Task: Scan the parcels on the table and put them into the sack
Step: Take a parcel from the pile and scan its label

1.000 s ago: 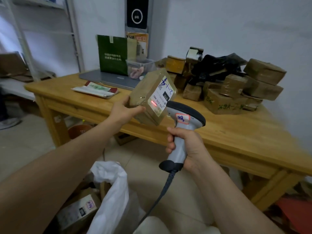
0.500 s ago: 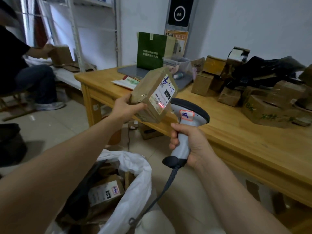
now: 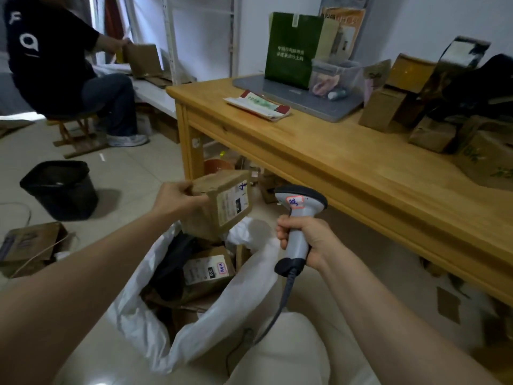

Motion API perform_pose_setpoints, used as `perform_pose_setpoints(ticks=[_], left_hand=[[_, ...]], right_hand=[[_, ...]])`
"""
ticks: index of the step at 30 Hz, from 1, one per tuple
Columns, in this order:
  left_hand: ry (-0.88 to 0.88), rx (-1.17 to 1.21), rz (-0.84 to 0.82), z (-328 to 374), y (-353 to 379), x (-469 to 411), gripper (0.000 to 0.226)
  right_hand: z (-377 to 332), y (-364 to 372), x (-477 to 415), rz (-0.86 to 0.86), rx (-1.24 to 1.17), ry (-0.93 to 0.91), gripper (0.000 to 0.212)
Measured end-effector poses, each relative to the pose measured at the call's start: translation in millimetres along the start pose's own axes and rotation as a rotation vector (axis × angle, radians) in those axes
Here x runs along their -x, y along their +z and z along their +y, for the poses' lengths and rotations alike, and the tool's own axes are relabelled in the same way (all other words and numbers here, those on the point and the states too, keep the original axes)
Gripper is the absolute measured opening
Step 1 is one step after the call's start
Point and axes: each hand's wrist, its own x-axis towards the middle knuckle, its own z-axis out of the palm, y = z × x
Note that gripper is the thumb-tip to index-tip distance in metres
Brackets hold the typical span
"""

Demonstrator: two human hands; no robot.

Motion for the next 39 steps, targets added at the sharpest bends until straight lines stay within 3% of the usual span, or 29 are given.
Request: perform_pose_setpoints(ticks=[6,10,14,19,22,25,30,33,39], left_hand=[[0.000,-0.463,0.070,-72.2,-11.7,10.4,0.057],[-0.021,-0.731,-0.082,-110.3,3.2,16.7,0.053],[-0.045,-0.825,-0.123,-125.4,20.6,14.5,0.049],[-0.059,-0.591,-0.035,-98.2,32.5,4.5,0.060],[0.031,-0.467,-0.053,-85.8,32.3,3.3,0.062],[0.087,-0.430,-0.151,-81.6,29.7,7.3,0.057],[0.089,-0.475,-0.401,-79.6,19.2,0.2,0.069],[0.075,-0.525,-0.484,-69.8,20.6,-13.8,0.056],[0.068,-0.664,-0.647,-51.0,33.3,-31.8,0.047]], right_hand=[[38.6,0.1,-35.5,0.087,-0.034,0.100,0.014],[60.2,-4.5,-54.0,0.145,-0.041,0.147,0.029],[75.1,-9.3,-63.9,0.180,-0.005,0.184,0.042],[86.8,-7.9,-65.5,0.115,-0.090,0.286,0.029],[93.3,-4.6,-69.3,0.112,-0.145,0.302,0.015],[106.8,0.1,-73.9,0.097,-0.162,0.331,0.018],[128.8,6.6,-76.1,0.122,-0.234,0.415,0.024],[133.1,6.5,-74.9,0.108,-0.244,0.452,0.005],[131.2,-0.7,-68.4,0.109,-0.273,0.370,0.005]])
